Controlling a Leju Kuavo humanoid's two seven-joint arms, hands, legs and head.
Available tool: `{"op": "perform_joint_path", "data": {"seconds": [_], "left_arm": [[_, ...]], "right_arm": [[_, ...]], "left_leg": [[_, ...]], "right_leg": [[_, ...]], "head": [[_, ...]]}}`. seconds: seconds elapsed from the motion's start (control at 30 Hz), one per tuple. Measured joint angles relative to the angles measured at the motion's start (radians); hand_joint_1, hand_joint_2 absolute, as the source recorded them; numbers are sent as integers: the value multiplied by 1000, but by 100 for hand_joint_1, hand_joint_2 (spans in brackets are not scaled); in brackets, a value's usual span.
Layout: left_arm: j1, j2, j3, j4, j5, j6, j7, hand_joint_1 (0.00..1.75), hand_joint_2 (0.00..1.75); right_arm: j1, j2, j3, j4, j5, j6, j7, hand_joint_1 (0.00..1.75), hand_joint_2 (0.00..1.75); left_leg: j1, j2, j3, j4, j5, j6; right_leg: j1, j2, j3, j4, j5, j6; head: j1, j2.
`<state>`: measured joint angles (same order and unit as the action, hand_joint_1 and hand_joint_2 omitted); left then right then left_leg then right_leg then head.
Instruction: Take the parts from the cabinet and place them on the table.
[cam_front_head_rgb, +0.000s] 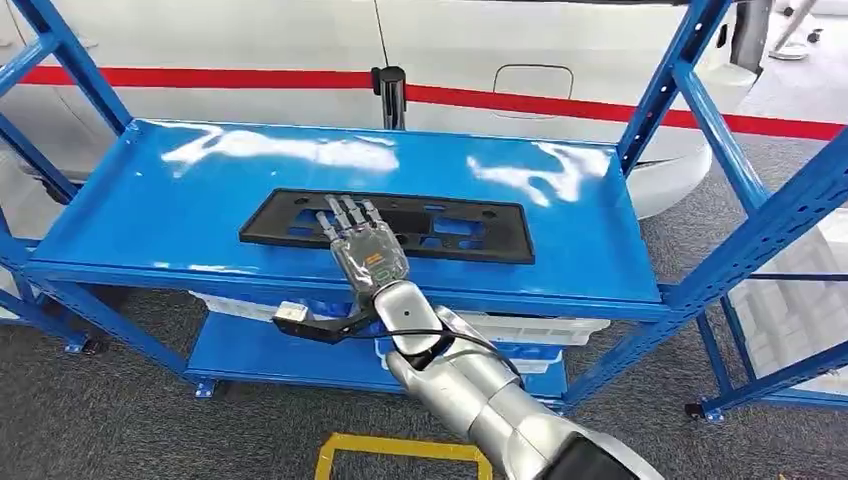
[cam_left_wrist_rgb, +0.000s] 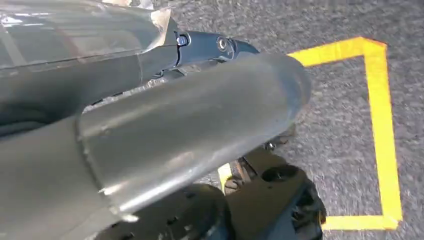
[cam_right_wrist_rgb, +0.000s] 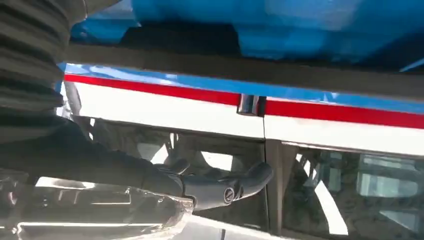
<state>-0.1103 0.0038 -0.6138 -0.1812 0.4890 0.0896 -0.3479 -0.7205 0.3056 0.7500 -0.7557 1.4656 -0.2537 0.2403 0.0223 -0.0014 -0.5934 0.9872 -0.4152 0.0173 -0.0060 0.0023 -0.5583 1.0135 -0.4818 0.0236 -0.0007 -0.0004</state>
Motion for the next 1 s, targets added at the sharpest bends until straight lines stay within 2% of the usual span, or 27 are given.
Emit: {"op": "perform_joint_path", "data": {"seconds": [0.03,0.1,0.13,0.17,0.2,0.23,0.27,0.3,0.33,0.37,0.43,0.47,0.5,0.53,0.6,0.63,0.67,0.7,0.73,0.8,0.83,0.87,0.9,0.93,0.97,1.0], "left_arm": [[-2,0,0,0,0,0,0,0,0],[-7,0,0,0,-2,1,0,0,0],[-7,0,0,0,-7,1,1,0,0],[-6,0,0,0,-9,1,3,0,0],[-6,-1,0,0,-11,1,5,0,0],[-7,-1,0,0,-12,1,7,0,0],[-7,-1,0,0,-13,1,8,0,0],[-7,-2,0,0,-13,2,9,0,0],[-9,-2,0,0,-14,2,10,0,0],[-10,-2,0,0,-14,4,11,0,0],[-10,-4,0,0,-15,4,16,0,0],[-11,-4,0,0,-17,5,18,0,0],[-11,-3,0,0,-18,5,19,0,0],[-11,-4,0,0,-18,5,19,0,0],[-12,-5,0,0,-19,5,20,0,0],[-12,-5,0,0,-19,5,20,0,0],[-10,-5,0,0,-19,5,21,0,0],[-9,-5,0,0,-19,5,23,0,0],[-9,-4,0,0,-19,5,24,0,0],[-12,-4,0,0,-19,5,24,0,0],[-13,-5,0,0,-18,5,24,0,0],[-15,-5,0,0,-18,5,25,0,0],[-15,-5,0,0,-19,5,25,0,0],[-14,-6,0,0,-19,8,25,0,0],[-14,-7,0,0,-18,13,25,0,0],[-14,-7,0,0,-18,21,25,0,0]], "right_arm": [[-2,-2,1,1,0,-1,1,0,175],[4,-10,2,7,0,-3,7,0,175],[10,-16,2,12,0,-3,9,0,175],[15,-21,2,17,2,-3,14,0,175],[16,-25,2,21,5,-3,20,0,175],[16,-26,2,24,8,-2,29,0,175],[15,-26,2,27,12,4,41,0,175],[14,-27,2,29,16,6,50,0,175],[13,-27,3,33,23,10,63,0,175],[10,-27,3,37,33,17,82,0,175],[2,-32,1,47,49,22,111,0,175],[-4,-32,-1,50,54,23,123,0,175],[-4,-32,-3,53,59,26,127,0,175],[-7,-32,-4,59,61,29,134,0,175],[-7,-33,-4,71,66,39,138,0,175],[-7,-33,-4,76,67,39,138,0,175],[-8,-33,-4,80,67,39,139,0,175],[-9,-33,-4,82,69,39,142,0,175],[-11,-33,-4,86,74,40,150,0,175],[-16,-33,-5,94,79,40,161,0,175],[-19,-33,-8,99,80,40,162,0,175],[-23,-34,-11,102,82,41,163,0,175],[-25,-34,-14,104,82,41,162,0,175],[-25,-34,-15,106,82,41,161,0,175],[-25,-34,-19,110,82,40,154,0,175],[-27,-34,-21,113,80,40,149,0,175]], "left_leg": [[-2,-1,2,-1,-2,6],[-7,-1,3,0,-7,17],[-9,-3,4,0,-9,19],[-12,-5,6,0,-11,21],[-13,-8,9,1,-13,22],[-14,-9,12,1,-16,20],[-15,-10,18,1,-19,18],[-15,-11,22,1,-23,14],[-23,-11,23,4,-28,8],[-21,-12,24,4,-32,3],[-15,-12,27,1,-34,-6],[-17,-11,30,1,-38,-14],[-11,-9,23,15,-45,-18],[-11,-5,9,54,-69,-23],[-3,-3,-74,216,-141,-36],[-1,-3,-119,292,-166,-41],[1,-2,-145,326,-164,-44],[4,-2,-144,308,-139,-46],[7,-1,-120,244,-93,-48],[14,3,-32,60,-2,-50],[12,5,-3,4,-8,-50],[8,-2,-3,2,-8,-37],[5,-1,-6,4,-10,-30],[5,-1,7,1,-5,-27],[1,-1,6,0,-5,-28],[-4,-2,6,1,-5,-27]], "right_leg": [[3,0,-26,52,-23,-5],[-1,0,-120,218,-87,-17],[-1,0,-164,290,-104,-16],[0,0,-181,305,-98,-11],[0,0,-171,268,-74,-3],[0,0,-141,194,-36,4],[0,0,-97,100,5,10],[2,0,-54,8,40,8],[7,1,-45,-14,49,-3],[5,0,-40,-19,54,-12],[11,1,-37,-19,51,-24],[1,1,-31,-26,54,-31],[-8,1,-21,-33,57,-36],[-9,0,-15,-34,53,-43],[-7,0,-11,-34,49,-48],[-7,0,-11,-34,48,-49],[-7,1,-10,-34,47,-50],[-7,1,-8,-34,46,-51],[-8,3,-4,-33,43,-48],[-10,4,7,-33,35,-38],[-1,4,8,-32,31,-32],[4,4,5,-32,28,-26],[3,4,5,-32,28,-22],[6,4,1,-28,25,-21],[12,3,-2,-28,21,-34],[6,3,-1,-29,24,-30]], "head": [[3,0],[2,0],[3,0],[3,0],[3,0],[3,0],[3,0],[3,0],[0,0],[2,0],[2,0],[2,0],[2,0],[-5,0],[-6,0],[-6,0],[-6,0],[-6,0],[-8,0],[-8,0],[-8,0],[-6,0],[-1,0],[0,0],[1,0],[0,0]]}}
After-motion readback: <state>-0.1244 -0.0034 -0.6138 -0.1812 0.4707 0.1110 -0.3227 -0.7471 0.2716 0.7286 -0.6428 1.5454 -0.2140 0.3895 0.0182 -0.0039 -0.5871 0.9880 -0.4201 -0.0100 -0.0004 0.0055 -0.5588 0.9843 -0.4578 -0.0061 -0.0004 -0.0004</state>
